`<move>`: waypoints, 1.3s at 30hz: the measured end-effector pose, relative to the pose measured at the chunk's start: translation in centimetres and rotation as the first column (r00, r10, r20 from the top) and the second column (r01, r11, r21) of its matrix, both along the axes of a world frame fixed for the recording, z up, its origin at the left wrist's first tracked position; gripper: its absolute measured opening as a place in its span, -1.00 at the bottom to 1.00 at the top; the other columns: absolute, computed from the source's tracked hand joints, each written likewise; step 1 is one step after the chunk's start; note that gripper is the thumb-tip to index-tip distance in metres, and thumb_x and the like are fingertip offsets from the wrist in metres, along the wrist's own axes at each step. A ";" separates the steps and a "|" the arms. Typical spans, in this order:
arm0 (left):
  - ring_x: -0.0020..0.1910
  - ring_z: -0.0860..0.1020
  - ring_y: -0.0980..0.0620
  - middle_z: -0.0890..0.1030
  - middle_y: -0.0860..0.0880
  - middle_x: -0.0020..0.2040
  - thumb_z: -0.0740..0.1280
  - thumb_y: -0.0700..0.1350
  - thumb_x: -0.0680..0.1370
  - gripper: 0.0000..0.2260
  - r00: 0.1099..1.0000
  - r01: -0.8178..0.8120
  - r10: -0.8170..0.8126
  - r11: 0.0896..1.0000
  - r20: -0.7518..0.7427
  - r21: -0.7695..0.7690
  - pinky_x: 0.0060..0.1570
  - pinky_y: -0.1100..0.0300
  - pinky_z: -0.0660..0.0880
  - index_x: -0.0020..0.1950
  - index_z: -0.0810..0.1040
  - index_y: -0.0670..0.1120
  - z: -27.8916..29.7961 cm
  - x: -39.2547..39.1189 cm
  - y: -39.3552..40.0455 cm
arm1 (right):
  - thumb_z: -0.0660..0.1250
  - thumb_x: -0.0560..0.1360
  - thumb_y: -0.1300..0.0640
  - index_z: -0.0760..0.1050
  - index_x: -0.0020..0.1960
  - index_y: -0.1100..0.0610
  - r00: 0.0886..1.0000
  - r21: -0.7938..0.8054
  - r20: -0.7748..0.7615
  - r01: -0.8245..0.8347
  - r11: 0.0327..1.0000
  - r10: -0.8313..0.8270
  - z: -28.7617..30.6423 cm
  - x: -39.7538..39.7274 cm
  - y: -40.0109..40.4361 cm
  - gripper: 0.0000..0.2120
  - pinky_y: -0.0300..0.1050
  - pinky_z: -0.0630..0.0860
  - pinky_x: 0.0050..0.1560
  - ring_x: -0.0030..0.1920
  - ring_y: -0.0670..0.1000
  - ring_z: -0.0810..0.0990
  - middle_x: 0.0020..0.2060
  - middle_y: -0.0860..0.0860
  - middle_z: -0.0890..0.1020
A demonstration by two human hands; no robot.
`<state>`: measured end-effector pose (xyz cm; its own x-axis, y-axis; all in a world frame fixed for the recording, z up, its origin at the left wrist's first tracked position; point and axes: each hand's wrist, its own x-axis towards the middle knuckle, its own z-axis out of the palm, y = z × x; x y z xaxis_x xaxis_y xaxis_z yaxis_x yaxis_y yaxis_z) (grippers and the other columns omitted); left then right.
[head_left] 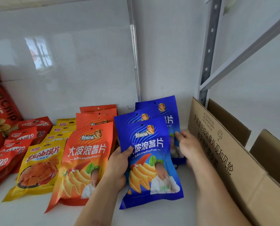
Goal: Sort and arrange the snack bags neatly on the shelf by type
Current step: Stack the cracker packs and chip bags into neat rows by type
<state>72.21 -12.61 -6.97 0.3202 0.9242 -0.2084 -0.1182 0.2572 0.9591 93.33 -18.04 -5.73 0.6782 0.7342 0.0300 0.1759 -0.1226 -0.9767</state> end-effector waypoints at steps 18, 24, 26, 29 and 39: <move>-0.11 0.73 -0.04 0.74 -0.07 -0.06 0.29 -0.05 0.66 -0.82 0.992 0.048 -0.031 0.989 -0.124 0.139 -0.26 0.13 0.62 0.17 0.54 -0.12 0.4 1.8 -0.3 | 0.05 0.43 -0.52 0.58 0.14 0.10 0.894 0.145 -0.331 -0.268 0.953 0.301 0.8 -1.3 -1.4 -0.24 0.06 0.56 0.15 0.01 0.09 0.72 -0.03 0.07 0.73; -0.07 0.73 -0.08 0.73 -0.09 0.01 0.37 -0.04 0.61 -0.77 0.995 0.028 -0.018 0.995 -0.102 0.093 -0.03 -0.07 0.67 0.21 0.50 -0.11 0.9 1.9 -0.3 | 0.42 0.50 -0.06 0.54 0.21 0.16 0.877 0.188 -0.370 -0.252 0.949 0.306 0.3 -1.3 -1.1 -0.62 0.09 0.62 0.08 -0.04 0.14 0.72 -0.05 0.09 0.74; -0.07 0.73 -0.10 0.70 -0.13 0.05 0.43 -0.06 0.57 -0.68 0.996 0.016 -0.010 0.998 -0.089 0.068 -0.01 -0.14 0.66 0.25 0.43 -0.11 1.5 1.8 -0.1 | 0.41 0.53 0.01 0.55 0.19 0.16 0.873 0.202 -0.386 -0.236 0.951 0.298 0.1 -1.3 -1.1 -0.69 0.10 0.63 0.06 -0.04 0.15 0.72 -0.05 0.11 0.74; -0.05 0.72 -0.18 0.68 -0.18 0.09 0.49 -0.04 0.51 -0.56 0.999 0.040 -0.041 0.998 -0.029 -0.041 0.06 -0.22 0.63 0.28 0.38 -0.10 2.5 1.5 0.0 | 0.40 0.53 0.03 0.54 0.20 0.16 0.829 0.242 -0.453 -0.239 0.940 0.328 0.2 -1.6 -1.1 -0.70 0.21 0.58 0.16 0.02 0.20 0.70 -0.01 0.15 0.72; 0.03 0.70 -0.25 0.72 -0.20 0.04 0.38 0.01 0.59 -0.71 0.986 0.139 -0.130 0.987 0.105 -0.083 0.19 -0.25 0.55 0.22 0.54 -0.13 2.0 0.5 -0.4 | 0.41 0.47 -0.21 0.58 0.16 0.16 0.855 0.195 -0.386 -0.291 0.937 0.346 0.9 -1.5 0.2 -0.51 0.23 0.54 0.23 0.06 0.18 0.70 0.01 0.13 0.72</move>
